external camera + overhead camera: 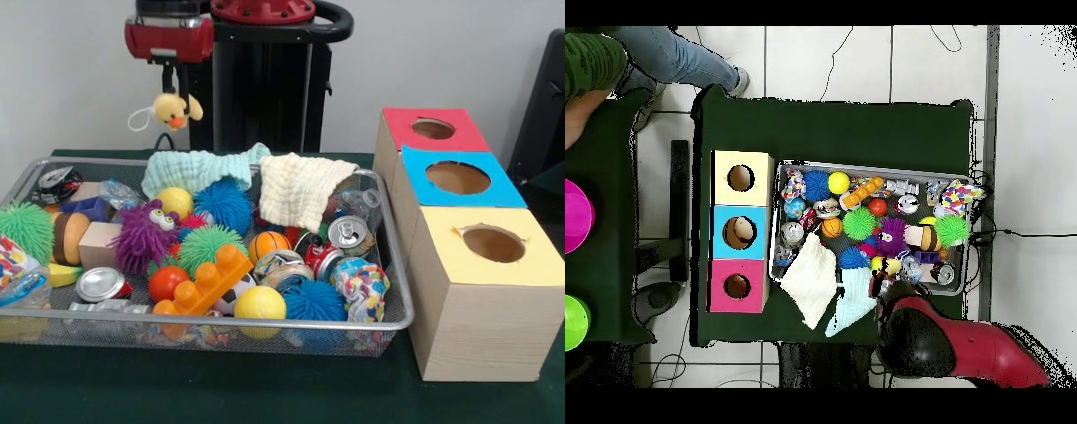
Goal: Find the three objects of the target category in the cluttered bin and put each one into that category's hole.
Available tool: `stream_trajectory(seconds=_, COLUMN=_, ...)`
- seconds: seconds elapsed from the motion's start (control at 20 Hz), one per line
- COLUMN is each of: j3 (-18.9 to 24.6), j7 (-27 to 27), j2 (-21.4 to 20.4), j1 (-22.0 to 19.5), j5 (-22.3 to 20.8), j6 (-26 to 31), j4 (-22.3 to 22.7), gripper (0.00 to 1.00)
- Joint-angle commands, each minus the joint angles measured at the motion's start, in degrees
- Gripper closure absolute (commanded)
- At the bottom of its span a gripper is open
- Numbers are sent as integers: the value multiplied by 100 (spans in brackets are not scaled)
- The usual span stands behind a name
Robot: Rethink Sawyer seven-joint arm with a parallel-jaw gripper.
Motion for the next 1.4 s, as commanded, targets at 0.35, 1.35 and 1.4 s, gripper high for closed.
stream_trajectory(seconds=0.35, j3=2009, j7=-1292, j2=-1513, j1=-252, j5=1042, j6=1391, j4=985, gripper=100)
stream_trajectory(seconds=1.35, j3=1067, j7=820, j2=-1852, j1=2026, j5=688, j6=3140, j4=-467, gripper=100)
stream_trajectory(seconds=1.4, j3=1014, j7=871, j2=-1817, j1=2103, j5=659, j6=3159, j4=-513, gripper=100)
